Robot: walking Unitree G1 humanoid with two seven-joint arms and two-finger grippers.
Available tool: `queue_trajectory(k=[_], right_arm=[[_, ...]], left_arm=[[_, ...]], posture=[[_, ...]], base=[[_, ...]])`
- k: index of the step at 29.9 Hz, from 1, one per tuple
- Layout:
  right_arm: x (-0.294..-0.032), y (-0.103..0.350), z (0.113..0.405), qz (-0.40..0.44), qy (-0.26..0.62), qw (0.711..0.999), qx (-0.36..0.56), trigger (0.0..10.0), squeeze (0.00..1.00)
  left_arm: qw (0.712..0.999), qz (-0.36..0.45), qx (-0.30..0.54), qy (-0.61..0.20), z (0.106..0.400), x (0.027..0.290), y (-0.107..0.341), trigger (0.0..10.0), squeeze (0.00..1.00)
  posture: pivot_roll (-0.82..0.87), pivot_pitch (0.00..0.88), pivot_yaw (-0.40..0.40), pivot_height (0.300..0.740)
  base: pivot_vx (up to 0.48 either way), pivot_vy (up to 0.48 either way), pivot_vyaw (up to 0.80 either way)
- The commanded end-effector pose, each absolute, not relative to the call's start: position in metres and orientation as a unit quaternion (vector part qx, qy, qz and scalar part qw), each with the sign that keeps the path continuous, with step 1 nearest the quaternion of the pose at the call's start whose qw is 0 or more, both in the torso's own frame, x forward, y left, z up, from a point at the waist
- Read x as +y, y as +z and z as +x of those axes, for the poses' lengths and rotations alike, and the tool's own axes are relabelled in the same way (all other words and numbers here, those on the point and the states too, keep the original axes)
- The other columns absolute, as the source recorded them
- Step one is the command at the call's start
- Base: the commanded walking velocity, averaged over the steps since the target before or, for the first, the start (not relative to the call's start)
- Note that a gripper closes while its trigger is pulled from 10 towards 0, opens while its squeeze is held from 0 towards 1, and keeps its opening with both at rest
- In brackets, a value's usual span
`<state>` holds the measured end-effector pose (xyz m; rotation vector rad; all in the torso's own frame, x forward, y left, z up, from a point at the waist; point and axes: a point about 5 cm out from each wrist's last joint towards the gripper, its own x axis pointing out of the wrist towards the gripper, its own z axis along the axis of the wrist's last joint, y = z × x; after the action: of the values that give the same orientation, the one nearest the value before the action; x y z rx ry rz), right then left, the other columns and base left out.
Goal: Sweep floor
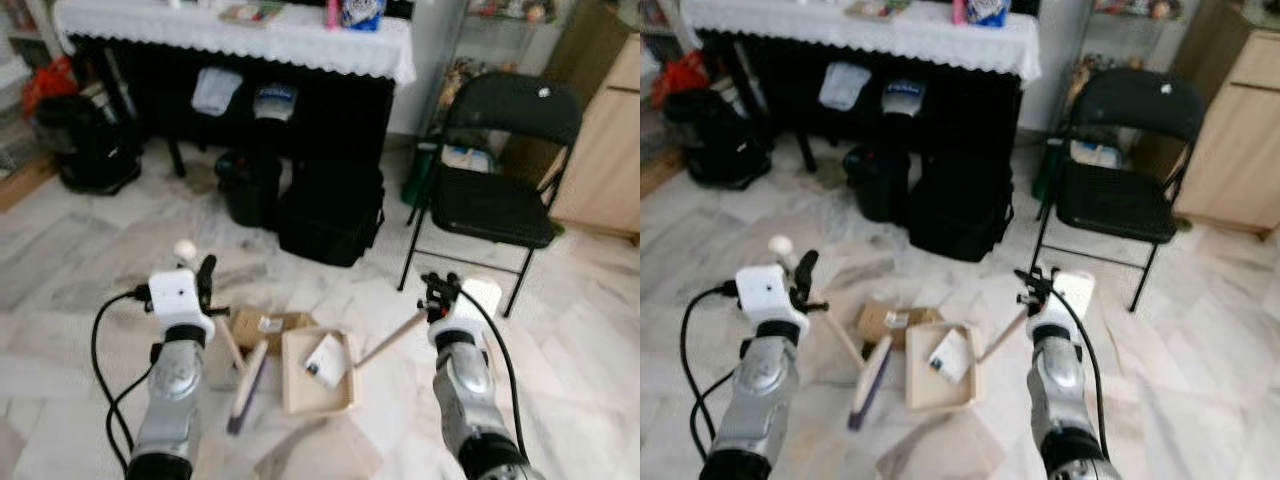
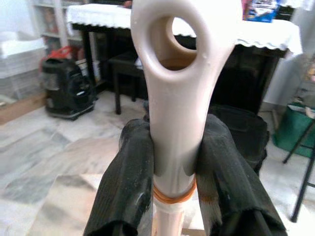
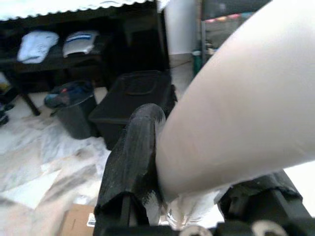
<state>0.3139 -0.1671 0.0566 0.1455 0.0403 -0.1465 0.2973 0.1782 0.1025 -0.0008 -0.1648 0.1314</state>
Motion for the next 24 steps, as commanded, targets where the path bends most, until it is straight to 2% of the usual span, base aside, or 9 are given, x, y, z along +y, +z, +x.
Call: queue_trajectory(k=[1,12,24], right_arm=[[-0.166,0.075,0.319,0.077,-0.07,0.994,-0.029,10.0,0.0],[-0.159,0.076,0.317,0.087,-0.07,0.993,-0.033,10.0,0.0],[-0.164,0.083,0.318,0.08,-0.081,0.992,-0.045,10.0,0.0]], left_arm=[[0.991,0.004,-0.114,0.065,0.299,0.178,0.114,10.0,0.0],[0.991,0.005,-0.115,0.062,0.301,0.176,0.114,10.0,0.0],[0.991,0.015,-0.12,0.055,0.31,0.179,0.121,10.0,0.0]], posture=[[0.11,0.0,-0.069,0.74],[0.11,0.0,-0.058,0.74],[0.09,0.0,-0.024,0.74]], base=[[0.0,0.0,0.77],[0.0,0.0,0.78],[0.0,0.0,0.8]])
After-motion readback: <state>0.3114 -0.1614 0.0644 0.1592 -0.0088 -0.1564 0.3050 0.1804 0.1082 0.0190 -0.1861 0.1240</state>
